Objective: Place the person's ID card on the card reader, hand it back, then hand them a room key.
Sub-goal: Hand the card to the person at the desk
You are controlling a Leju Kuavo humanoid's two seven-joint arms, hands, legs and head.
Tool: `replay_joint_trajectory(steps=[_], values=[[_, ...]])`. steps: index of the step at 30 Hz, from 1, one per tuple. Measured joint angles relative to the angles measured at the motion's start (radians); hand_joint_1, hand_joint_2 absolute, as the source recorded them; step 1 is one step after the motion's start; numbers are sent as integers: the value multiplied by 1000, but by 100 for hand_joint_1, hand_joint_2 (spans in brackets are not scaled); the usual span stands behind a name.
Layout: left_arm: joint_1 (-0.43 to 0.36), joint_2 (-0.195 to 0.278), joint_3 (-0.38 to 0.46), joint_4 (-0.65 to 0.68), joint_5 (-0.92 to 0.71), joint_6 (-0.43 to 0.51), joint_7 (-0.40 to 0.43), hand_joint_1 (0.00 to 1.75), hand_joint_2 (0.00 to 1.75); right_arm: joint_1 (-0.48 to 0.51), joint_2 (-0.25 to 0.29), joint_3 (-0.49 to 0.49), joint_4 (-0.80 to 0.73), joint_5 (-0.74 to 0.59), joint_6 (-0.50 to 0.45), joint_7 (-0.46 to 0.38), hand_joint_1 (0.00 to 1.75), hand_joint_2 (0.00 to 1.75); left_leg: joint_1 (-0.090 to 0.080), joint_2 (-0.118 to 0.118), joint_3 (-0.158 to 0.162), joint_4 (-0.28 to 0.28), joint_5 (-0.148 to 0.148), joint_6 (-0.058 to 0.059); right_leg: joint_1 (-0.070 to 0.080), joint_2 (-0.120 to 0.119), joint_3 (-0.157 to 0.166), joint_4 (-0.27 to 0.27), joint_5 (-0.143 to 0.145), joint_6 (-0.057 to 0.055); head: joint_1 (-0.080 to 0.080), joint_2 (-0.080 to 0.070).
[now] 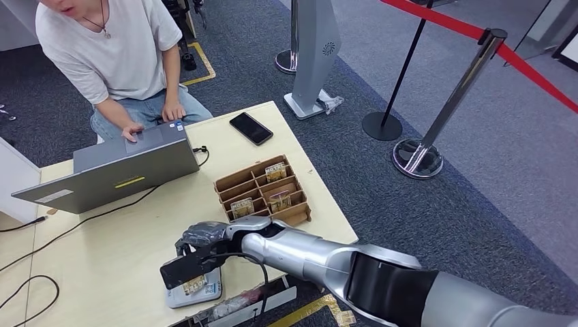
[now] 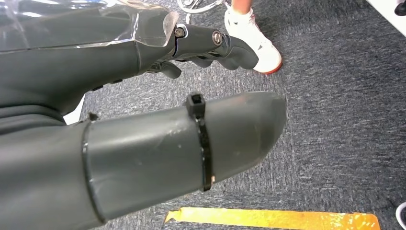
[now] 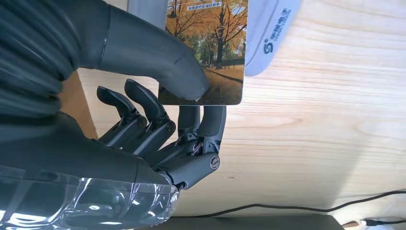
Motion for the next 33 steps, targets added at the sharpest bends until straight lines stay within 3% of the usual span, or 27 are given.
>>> replay_joint_trajectory(steps=[12,33], values=[[-15,-13,0,0,6,11,34,0,0,-7,38,21,20,9,-7,24,175,175,0,0,0,0,0,0,0,0,0,0,0,0,0,0],[-16,-19,1,0,17,21,52,0,0,-57,130,90,215,103,-117,62,175,175,0,0,0,0,0,0,0,0,0,0,0,0,0,0]])
